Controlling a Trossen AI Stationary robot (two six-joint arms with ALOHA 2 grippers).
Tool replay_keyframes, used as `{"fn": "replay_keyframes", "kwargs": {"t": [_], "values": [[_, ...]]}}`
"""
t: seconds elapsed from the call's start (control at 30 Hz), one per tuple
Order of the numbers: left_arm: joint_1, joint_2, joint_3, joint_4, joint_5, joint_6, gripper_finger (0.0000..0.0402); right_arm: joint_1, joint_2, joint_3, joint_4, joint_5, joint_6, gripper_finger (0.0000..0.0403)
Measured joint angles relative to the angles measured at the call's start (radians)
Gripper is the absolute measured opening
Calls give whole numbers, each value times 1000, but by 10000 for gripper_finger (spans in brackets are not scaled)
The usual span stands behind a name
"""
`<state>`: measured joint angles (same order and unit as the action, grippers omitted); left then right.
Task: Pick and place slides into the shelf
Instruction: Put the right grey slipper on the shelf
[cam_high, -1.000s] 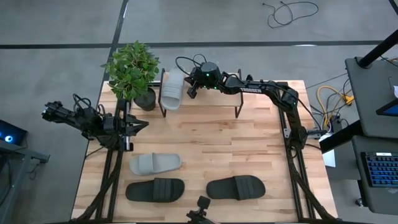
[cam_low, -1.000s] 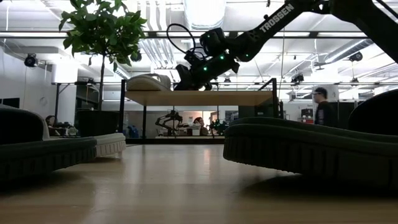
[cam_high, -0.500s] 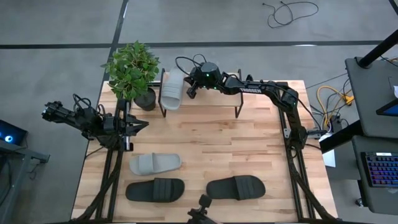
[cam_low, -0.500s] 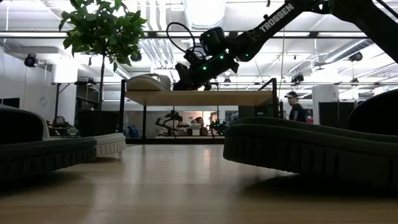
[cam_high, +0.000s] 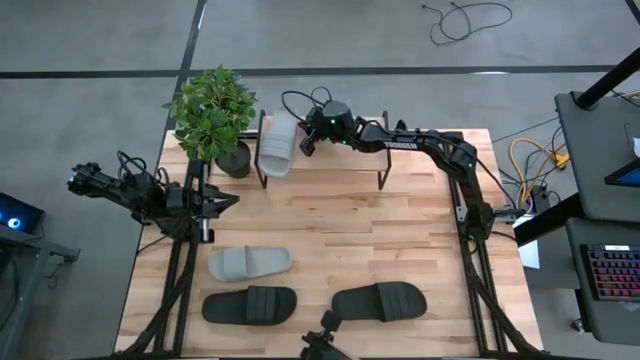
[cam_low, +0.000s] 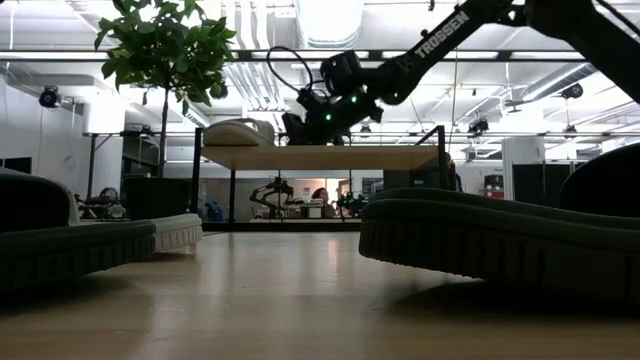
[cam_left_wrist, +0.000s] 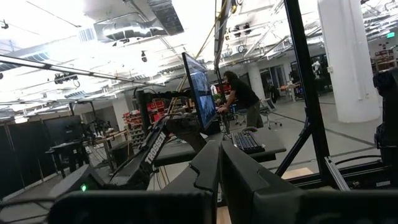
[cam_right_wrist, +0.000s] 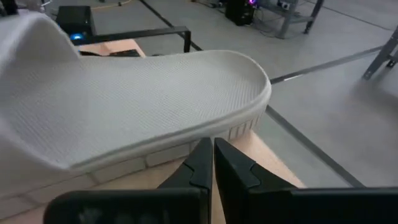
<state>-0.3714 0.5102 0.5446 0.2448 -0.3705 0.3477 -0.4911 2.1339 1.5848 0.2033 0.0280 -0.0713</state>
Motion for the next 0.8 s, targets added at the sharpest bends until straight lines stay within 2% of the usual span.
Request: {"fn": "replay_keyframes", "kwargs": {"t": [0.8], "values": [[0,0,-2,0,0,0,0,-8,23,-1,59,-13,10,8]]}}
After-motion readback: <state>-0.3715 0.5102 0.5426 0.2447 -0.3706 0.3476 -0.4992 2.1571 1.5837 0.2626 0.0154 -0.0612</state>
